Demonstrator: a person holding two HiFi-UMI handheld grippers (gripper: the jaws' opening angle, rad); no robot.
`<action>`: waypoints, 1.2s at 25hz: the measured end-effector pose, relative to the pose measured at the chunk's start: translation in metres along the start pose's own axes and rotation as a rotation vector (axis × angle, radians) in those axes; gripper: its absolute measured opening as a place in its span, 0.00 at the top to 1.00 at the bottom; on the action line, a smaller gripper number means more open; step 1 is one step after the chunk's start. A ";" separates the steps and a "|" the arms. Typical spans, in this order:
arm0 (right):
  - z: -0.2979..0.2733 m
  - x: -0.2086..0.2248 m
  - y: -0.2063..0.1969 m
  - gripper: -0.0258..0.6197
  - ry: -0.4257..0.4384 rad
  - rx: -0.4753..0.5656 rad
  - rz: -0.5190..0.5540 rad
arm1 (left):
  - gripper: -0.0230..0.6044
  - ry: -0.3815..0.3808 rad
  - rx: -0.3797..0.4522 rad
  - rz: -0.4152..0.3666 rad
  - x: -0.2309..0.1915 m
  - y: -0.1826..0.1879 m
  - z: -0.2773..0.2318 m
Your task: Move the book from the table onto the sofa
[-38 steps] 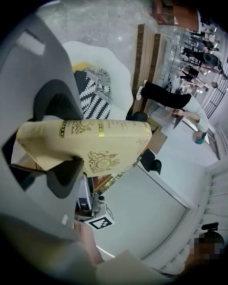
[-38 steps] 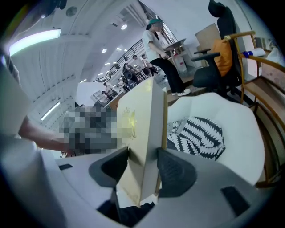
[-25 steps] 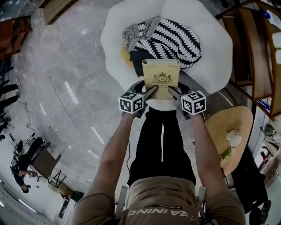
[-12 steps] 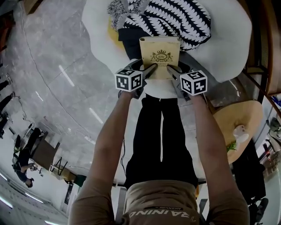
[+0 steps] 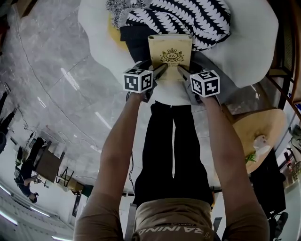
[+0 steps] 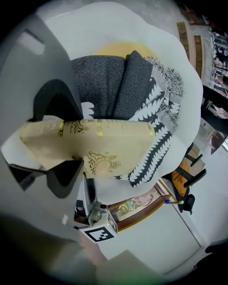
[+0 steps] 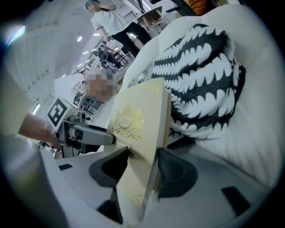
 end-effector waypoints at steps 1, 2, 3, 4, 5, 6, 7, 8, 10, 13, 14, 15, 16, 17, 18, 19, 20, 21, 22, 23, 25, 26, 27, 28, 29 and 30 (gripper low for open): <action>-0.003 0.003 0.000 0.63 -0.008 -0.001 -0.005 | 0.50 0.008 -0.001 0.007 -0.001 0.000 -0.003; -0.005 0.004 0.000 0.63 -0.016 0.002 -0.008 | 0.50 0.014 0.002 0.016 -0.003 0.001 -0.006; -0.007 0.005 0.001 0.63 -0.024 0.007 -0.009 | 0.50 0.019 0.007 0.024 -0.004 0.001 -0.008; -0.008 0.006 0.001 0.63 -0.030 0.011 -0.008 | 0.50 0.023 0.010 0.030 -0.004 0.001 -0.009; -0.009 0.005 0.000 0.63 -0.036 0.012 -0.006 | 0.50 0.025 0.012 0.032 -0.005 0.000 -0.010; -0.010 0.005 0.000 0.63 -0.041 0.012 -0.006 | 0.50 0.028 0.011 0.033 -0.005 0.000 -0.011; -0.011 0.006 -0.001 0.64 -0.045 0.010 -0.007 | 0.50 0.030 0.009 0.035 -0.006 -0.001 -0.012; -0.012 0.006 -0.002 0.64 -0.049 0.009 -0.008 | 0.50 0.033 0.008 0.039 -0.007 -0.002 -0.013; -0.014 0.007 -0.002 0.64 -0.059 0.002 -0.004 | 0.50 0.035 0.007 0.044 -0.008 -0.002 -0.016; -0.017 0.007 -0.002 0.64 -0.075 -0.012 0.010 | 0.50 0.039 -0.006 0.033 -0.010 -0.002 -0.020; -0.019 0.007 -0.002 0.64 -0.080 -0.014 0.015 | 0.50 0.042 -0.009 0.033 -0.011 -0.002 -0.021; -0.019 0.006 -0.002 0.64 -0.086 -0.015 0.020 | 0.50 0.045 -0.007 0.034 -0.011 -0.002 -0.021; -0.019 0.006 -0.002 0.63 -0.091 -0.014 0.024 | 0.50 0.047 -0.002 0.036 -0.011 -0.003 -0.020; -0.017 0.005 -0.002 0.64 -0.095 -0.011 0.027 | 0.50 0.048 0.007 0.037 -0.010 -0.003 -0.019; -0.016 0.004 -0.001 0.64 -0.099 -0.006 0.032 | 0.50 0.052 0.018 0.037 -0.010 -0.003 -0.017; -0.013 0.002 -0.001 0.64 -0.102 0.000 0.038 | 0.50 0.062 0.030 0.034 -0.010 -0.004 -0.015; -0.010 0.000 -0.001 0.64 -0.105 0.009 0.043 | 0.51 0.077 0.038 0.029 -0.010 -0.004 -0.012; -0.007 -0.002 -0.001 0.63 -0.108 0.021 0.047 | 0.51 0.092 0.042 0.020 -0.010 -0.006 -0.008; -0.003 -0.004 0.000 0.63 -0.111 0.031 0.050 | 0.50 0.102 0.043 0.010 -0.009 -0.007 -0.005; 0.001 -0.006 0.001 0.63 -0.114 0.034 0.055 | 0.50 0.109 0.043 0.001 -0.007 -0.009 -0.002; 0.009 -0.013 0.002 0.63 -0.118 0.017 0.084 | 0.51 0.119 0.048 -0.012 -0.002 -0.010 0.008; 0.014 -0.017 0.004 0.63 -0.119 0.004 0.101 | 0.51 0.126 0.056 -0.016 0.001 -0.010 0.015; 0.020 -0.022 0.005 0.64 -0.121 -0.007 0.118 | 0.51 0.131 0.064 -0.017 0.005 -0.009 0.022; 0.026 -0.028 0.007 0.65 -0.122 -0.015 0.132 | 0.52 0.132 0.072 -0.015 0.009 -0.008 0.029; 0.034 -0.035 0.008 0.68 -0.120 -0.018 0.145 | 0.54 0.127 0.079 -0.015 0.015 -0.007 0.037; 0.041 -0.043 0.011 0.73 -0.116 -0.015 0.161 | 0.57 0.114 0.086 -0.020 0.022 -0.006 0.045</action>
Point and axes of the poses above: the fingertips, and each gripper's own axes: z backward along the fingers, x to its right, y out of its top, the point moved 9 cm from there along z, backward along the fingers, and after that the axes turned 7 degrees about y, right-handed, at the moved point
